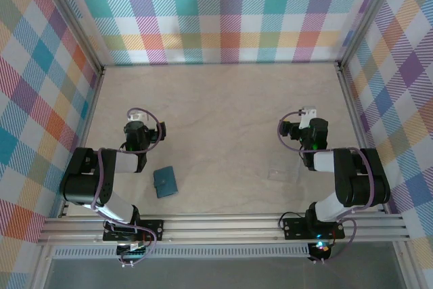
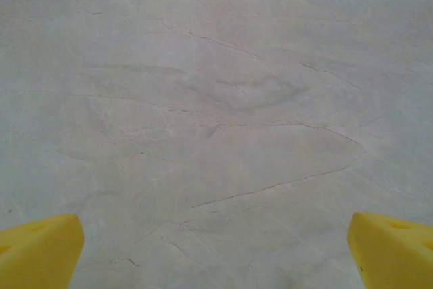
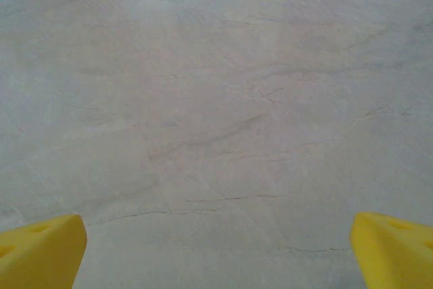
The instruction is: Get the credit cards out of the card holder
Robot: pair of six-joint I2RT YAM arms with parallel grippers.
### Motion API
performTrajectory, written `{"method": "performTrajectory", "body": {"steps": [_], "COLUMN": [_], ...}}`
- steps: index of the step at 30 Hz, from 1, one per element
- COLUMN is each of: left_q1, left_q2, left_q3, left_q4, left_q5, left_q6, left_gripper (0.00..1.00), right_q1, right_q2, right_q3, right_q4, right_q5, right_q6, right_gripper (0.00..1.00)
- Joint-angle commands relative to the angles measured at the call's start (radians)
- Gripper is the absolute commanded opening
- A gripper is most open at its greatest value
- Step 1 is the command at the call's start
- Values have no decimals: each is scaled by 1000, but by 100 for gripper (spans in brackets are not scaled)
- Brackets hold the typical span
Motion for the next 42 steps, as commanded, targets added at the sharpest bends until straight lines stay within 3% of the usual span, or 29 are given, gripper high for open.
{"method": "performTrajectory", "body": {"steps": [1,25,29,34,42], "left_q1": [-3,0,-26,-70,-112], "left_q2": [-1,-5,-53,-183,-313], "left_q3": [-3,-8,20,138,324], "left_q4": [41,45,-36,-374,-824], "left_q5": [13,13,-48,-162,-123], "left_q6": [11,12,19,-28,-224], "left_gripper": [100,100,100,100,100], "right_q1": [-5,-5,-6,-2,1], "right_q2": [4,-3,-71,-142,-220], "right_q3": [7,9,92,220,405], "right_q4": [17,13,-201,-520,-1019], "right_q5": [-23,-18,-18,-17,-65], "right_q6": [6,8,10,47,177], "right_gripper": [100,100,100,100,96]}}
